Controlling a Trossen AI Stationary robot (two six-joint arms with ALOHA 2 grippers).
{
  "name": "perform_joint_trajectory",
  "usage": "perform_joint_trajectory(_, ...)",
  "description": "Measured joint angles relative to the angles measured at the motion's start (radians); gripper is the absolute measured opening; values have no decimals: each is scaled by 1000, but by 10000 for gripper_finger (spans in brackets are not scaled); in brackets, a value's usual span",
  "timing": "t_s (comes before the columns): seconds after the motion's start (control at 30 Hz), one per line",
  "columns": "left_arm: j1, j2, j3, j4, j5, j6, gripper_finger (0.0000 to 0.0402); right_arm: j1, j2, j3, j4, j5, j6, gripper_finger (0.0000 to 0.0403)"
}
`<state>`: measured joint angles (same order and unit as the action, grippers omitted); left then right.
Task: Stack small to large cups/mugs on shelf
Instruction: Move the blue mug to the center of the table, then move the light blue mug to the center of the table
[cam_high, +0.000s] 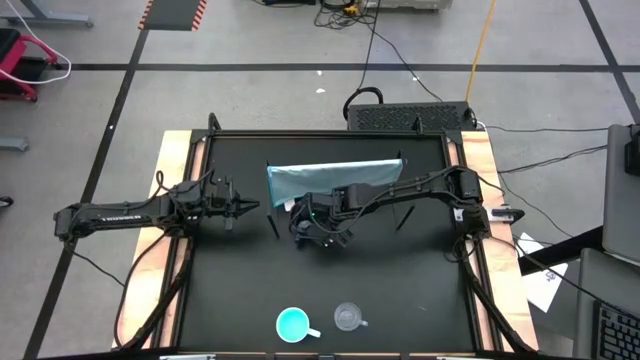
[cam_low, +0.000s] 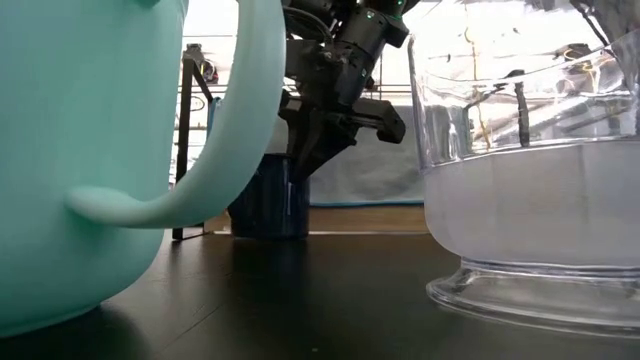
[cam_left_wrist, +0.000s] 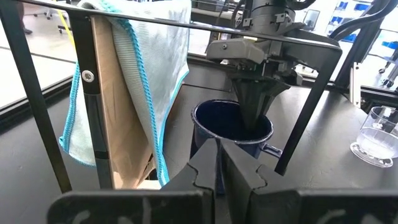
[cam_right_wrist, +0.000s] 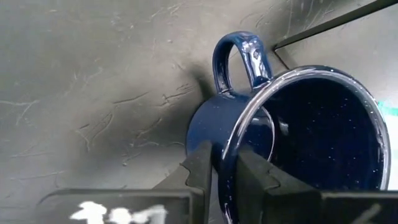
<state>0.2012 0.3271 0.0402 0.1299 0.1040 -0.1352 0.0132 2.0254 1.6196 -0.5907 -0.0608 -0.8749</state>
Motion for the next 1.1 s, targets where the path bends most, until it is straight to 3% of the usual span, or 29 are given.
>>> perform_joint_trajectory(0.47,0,0,0,0,0,0,21,0,-3,1,8,1,10,83)
perform_joint_trajectory(1.1,0,0,0,0,0,0,21,1,-3,2,4,-20,30,84)
